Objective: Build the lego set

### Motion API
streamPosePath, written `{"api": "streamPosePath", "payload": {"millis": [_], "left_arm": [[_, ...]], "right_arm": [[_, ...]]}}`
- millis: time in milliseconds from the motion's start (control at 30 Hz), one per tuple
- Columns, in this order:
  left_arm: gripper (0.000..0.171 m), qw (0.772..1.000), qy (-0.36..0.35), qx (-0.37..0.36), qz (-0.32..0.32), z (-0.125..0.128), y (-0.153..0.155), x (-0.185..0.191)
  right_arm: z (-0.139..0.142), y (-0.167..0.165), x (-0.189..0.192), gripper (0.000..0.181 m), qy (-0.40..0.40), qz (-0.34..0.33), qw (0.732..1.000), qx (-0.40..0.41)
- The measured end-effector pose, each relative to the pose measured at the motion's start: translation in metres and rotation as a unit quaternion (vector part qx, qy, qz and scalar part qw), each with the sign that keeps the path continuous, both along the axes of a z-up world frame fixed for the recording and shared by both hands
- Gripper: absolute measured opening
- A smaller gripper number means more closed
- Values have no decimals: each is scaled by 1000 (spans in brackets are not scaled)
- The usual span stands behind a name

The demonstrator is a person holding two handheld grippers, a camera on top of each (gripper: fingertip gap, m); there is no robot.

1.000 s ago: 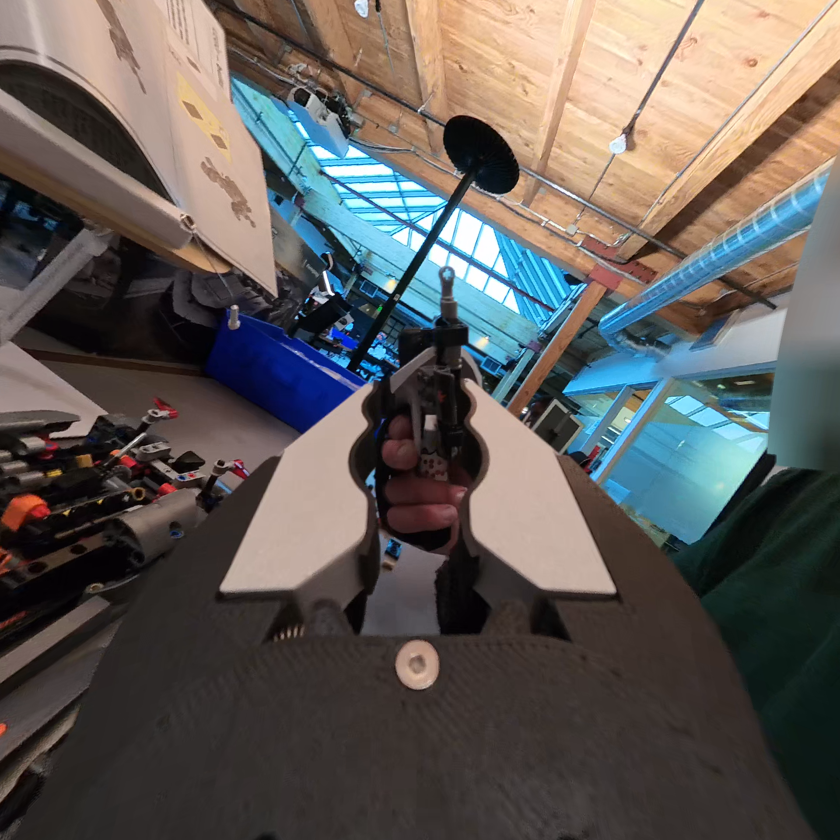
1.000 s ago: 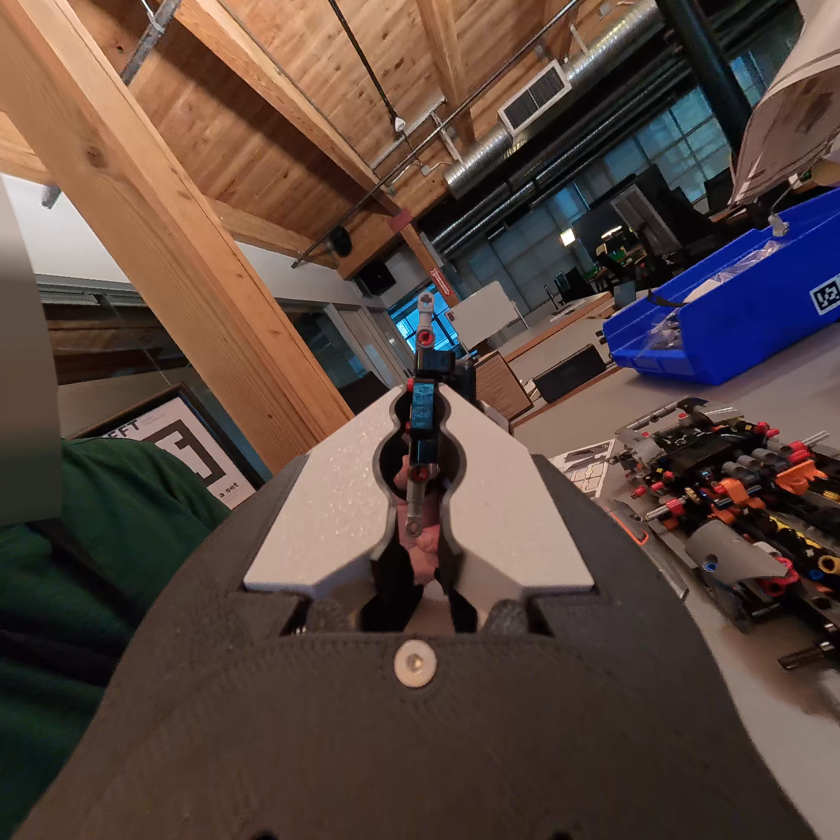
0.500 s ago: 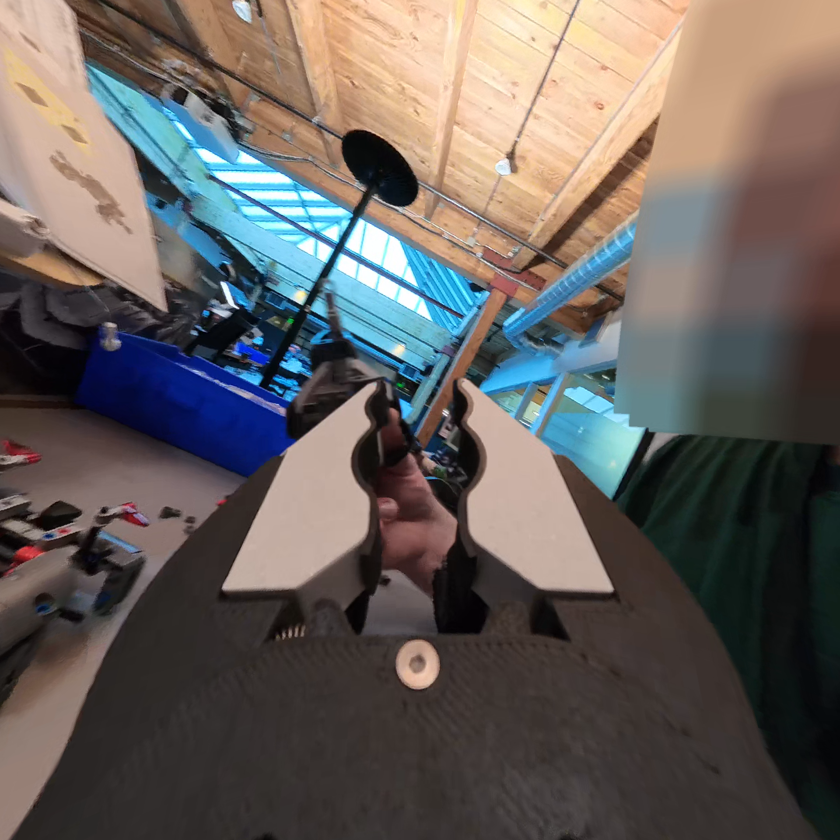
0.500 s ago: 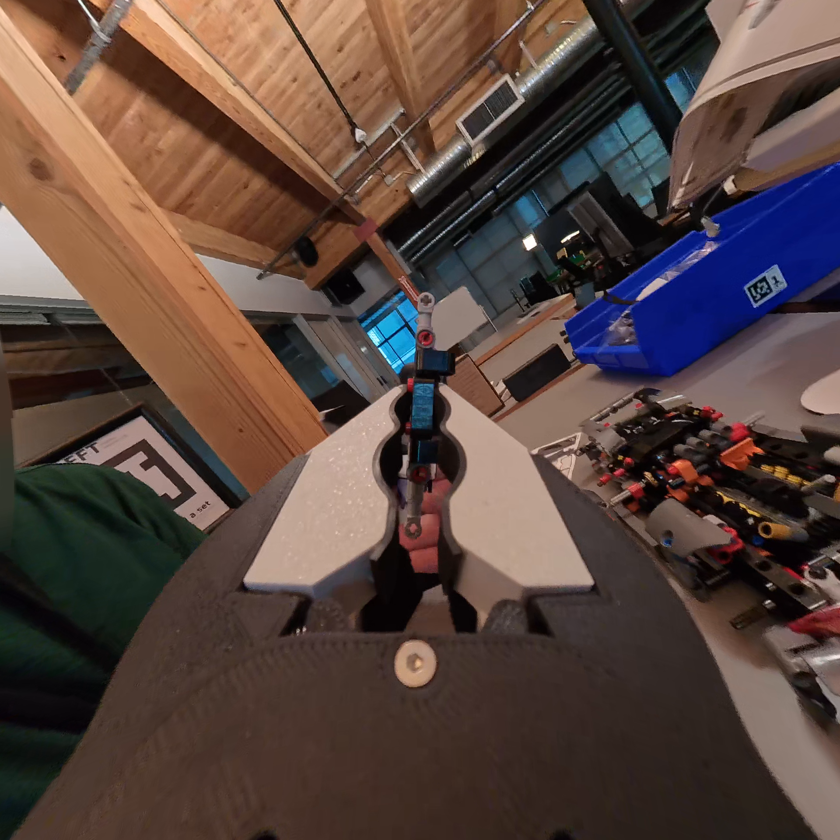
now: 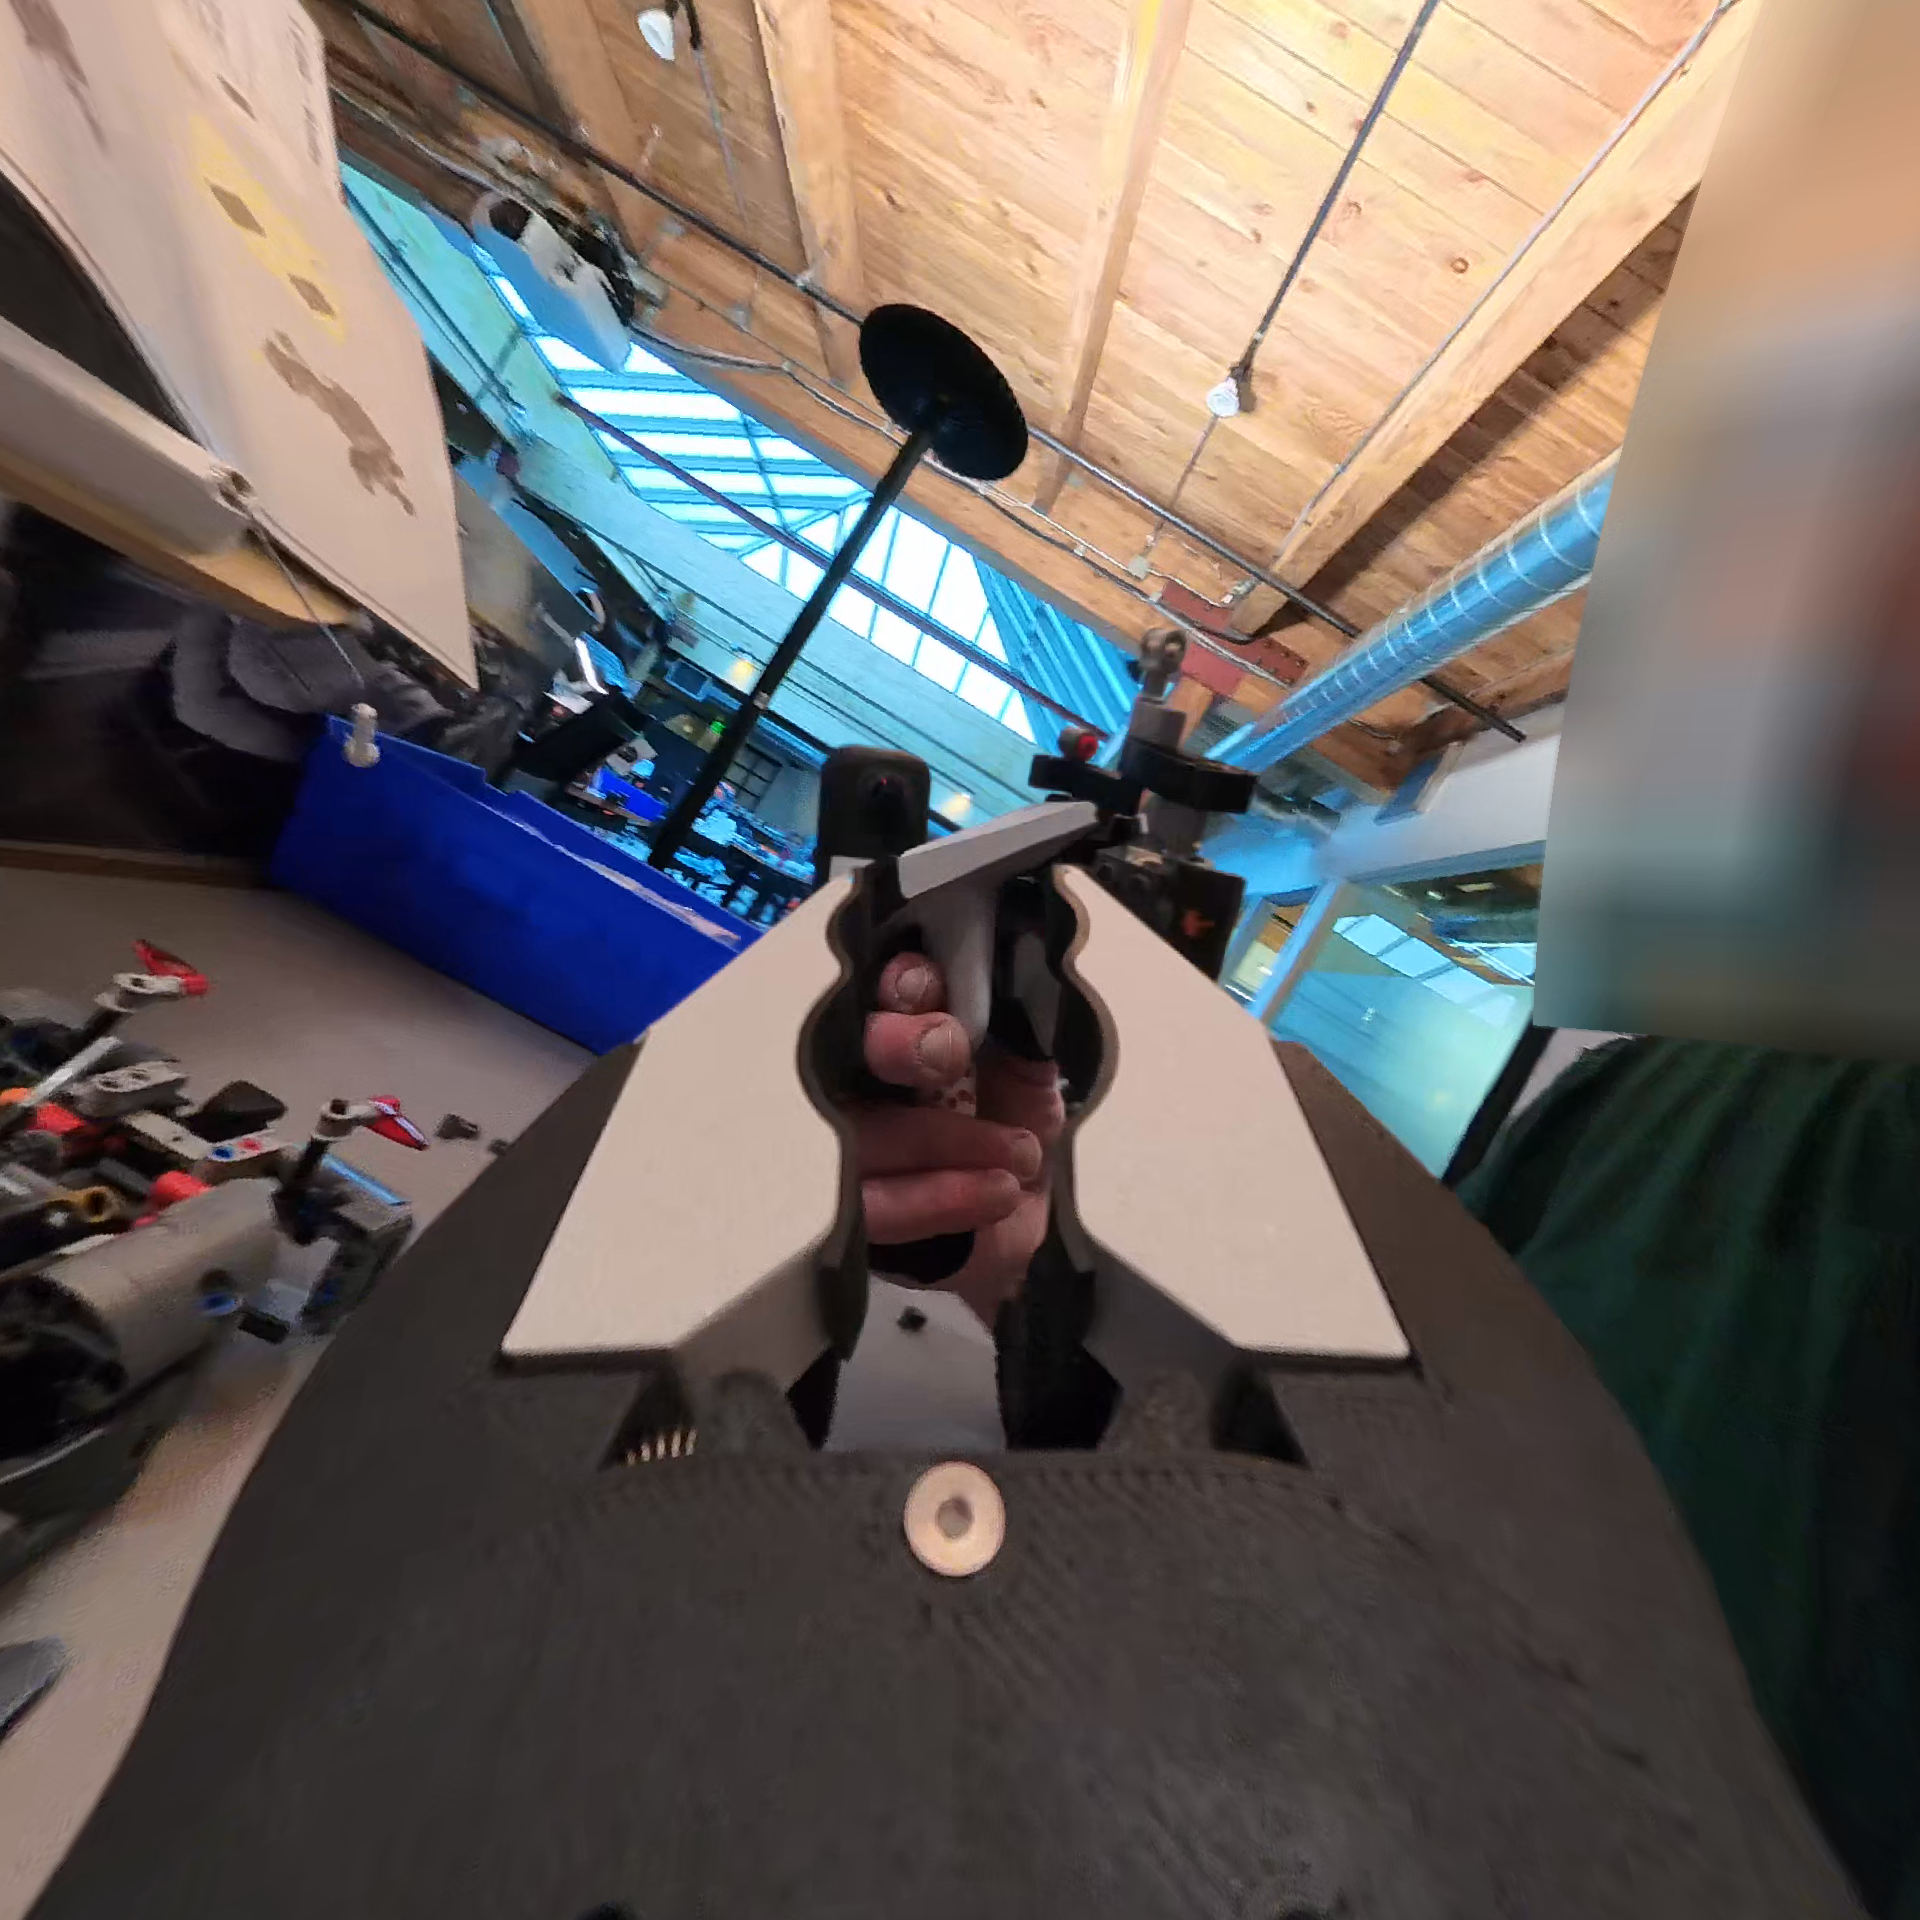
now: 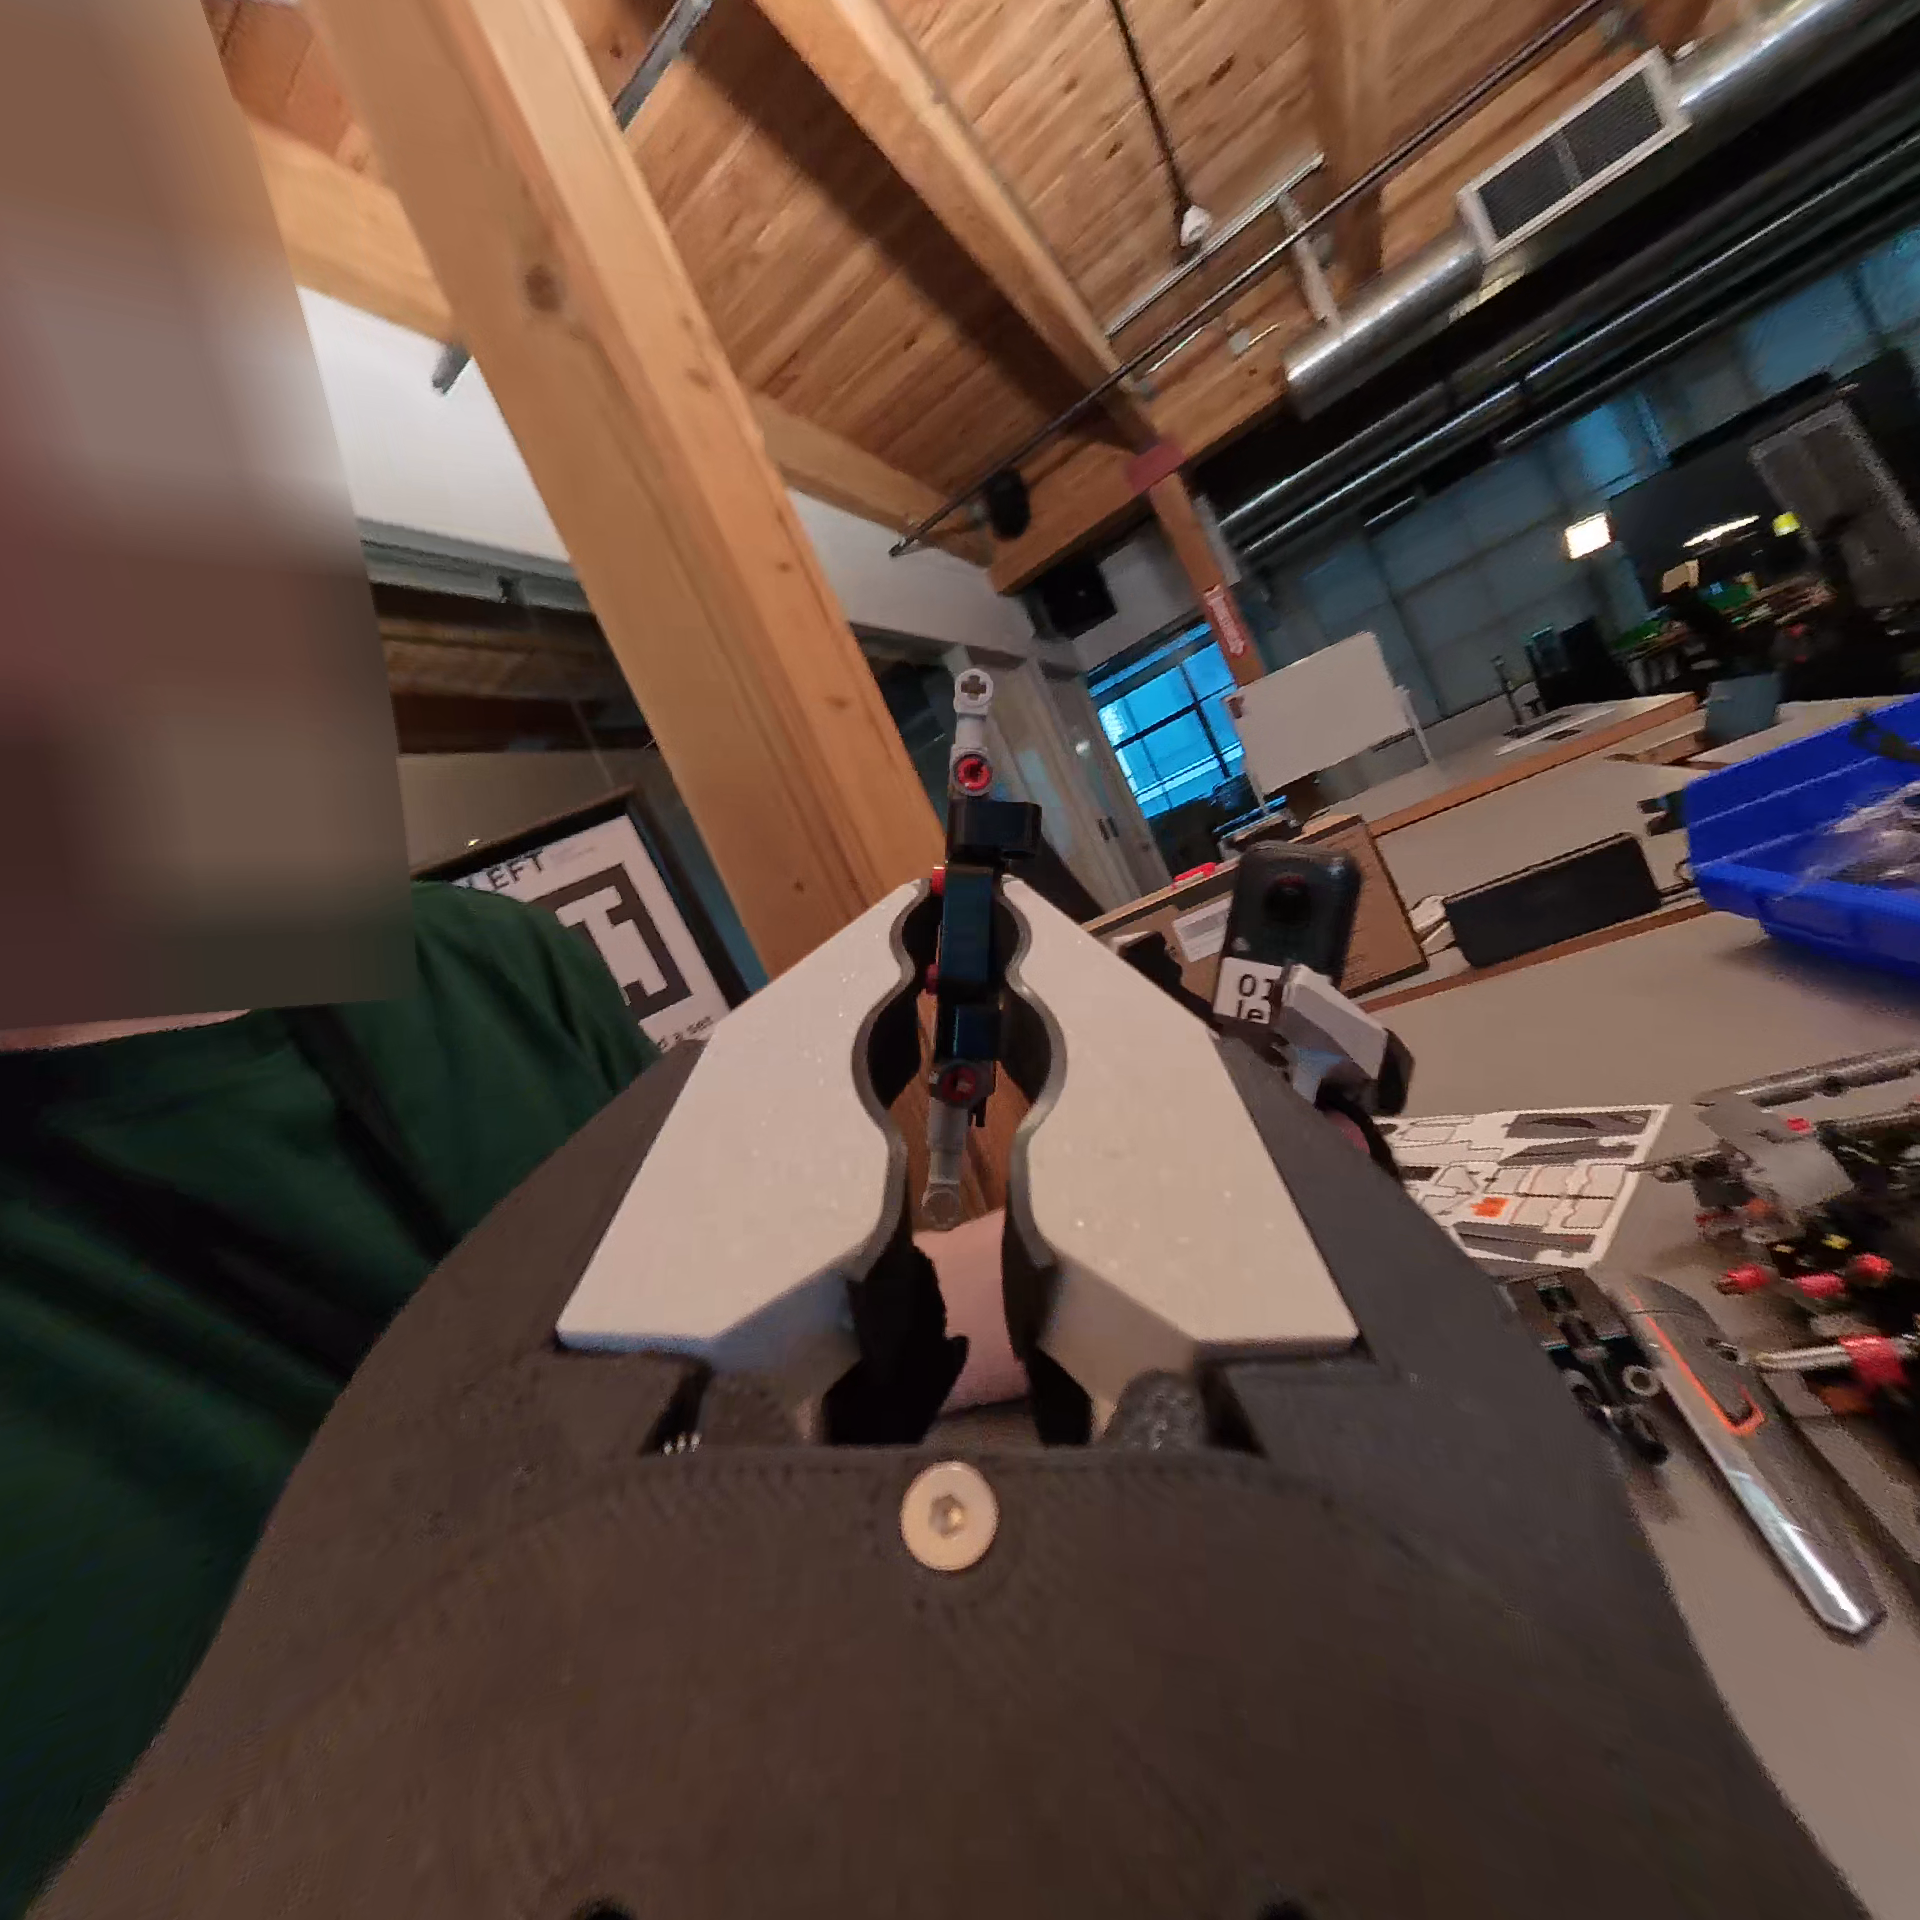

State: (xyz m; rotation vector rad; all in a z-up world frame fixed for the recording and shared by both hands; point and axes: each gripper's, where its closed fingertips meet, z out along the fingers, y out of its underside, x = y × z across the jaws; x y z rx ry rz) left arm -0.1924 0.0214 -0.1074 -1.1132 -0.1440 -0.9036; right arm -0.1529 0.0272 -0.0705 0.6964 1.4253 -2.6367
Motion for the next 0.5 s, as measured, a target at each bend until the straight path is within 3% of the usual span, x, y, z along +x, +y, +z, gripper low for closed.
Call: {"api": "streamPosePath", "payload": {"millis": [133,233,500], "left_arm": [[22,998,3,24,-51,6,-2,19],[17,999,10,15,-32,4,-1,15],[31,998,32,35,-47,10,-6,24]], "right_arm": [[-8,-3,-6,6,-26,2,1000,13],[-9,5,-10,6,-32,-15,999,2],[-16,9,-17,6,-51,-37,998,18]]}}
